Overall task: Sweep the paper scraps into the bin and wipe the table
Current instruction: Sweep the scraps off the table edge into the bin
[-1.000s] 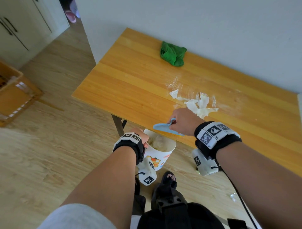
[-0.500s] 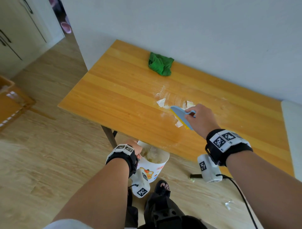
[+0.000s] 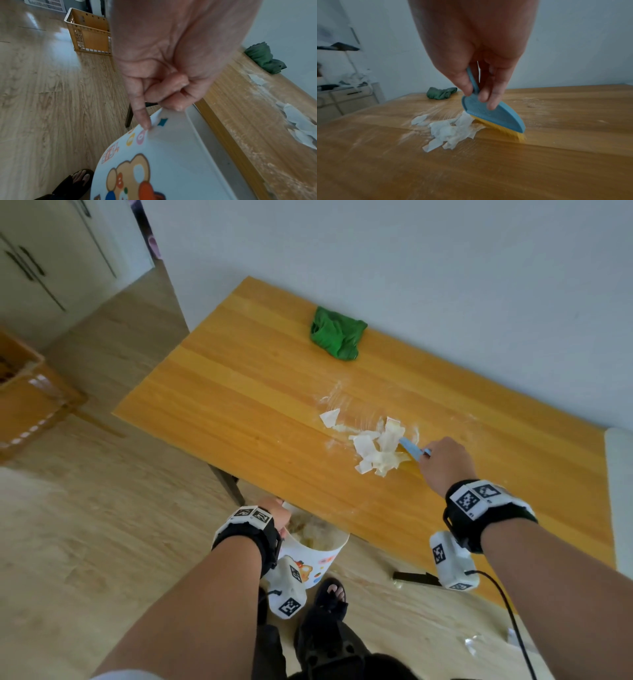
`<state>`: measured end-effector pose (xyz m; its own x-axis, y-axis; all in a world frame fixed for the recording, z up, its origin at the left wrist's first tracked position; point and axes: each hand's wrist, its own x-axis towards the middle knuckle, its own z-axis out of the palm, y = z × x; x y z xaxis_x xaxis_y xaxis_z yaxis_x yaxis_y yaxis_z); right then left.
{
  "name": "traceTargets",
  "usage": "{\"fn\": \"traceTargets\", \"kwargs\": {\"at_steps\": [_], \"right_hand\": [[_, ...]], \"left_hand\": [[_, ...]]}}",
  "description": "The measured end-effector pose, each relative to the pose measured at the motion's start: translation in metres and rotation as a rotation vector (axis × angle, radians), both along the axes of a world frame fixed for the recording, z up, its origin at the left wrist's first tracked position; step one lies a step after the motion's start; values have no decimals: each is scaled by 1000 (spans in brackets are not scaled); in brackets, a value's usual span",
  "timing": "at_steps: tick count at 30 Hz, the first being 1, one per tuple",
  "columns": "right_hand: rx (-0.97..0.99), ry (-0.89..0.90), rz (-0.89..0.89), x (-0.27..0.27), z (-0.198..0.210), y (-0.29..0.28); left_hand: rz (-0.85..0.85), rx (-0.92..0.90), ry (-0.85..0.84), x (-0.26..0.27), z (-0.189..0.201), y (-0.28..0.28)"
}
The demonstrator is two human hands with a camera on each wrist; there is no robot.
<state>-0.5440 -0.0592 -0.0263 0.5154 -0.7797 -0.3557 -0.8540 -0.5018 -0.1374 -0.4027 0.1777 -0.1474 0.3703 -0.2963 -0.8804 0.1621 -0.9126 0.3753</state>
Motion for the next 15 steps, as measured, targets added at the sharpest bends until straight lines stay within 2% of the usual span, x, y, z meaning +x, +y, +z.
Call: {"fn": "traceTargets", "kwargs": {"at_steps": [5,15], "right_hand": [[57,51,87,3,3,13],[185,-12,243,9,7,36]], "left_hand": [[21,5,16,-1,2,-3],[-9,0,6,-1,2,-4]]}}
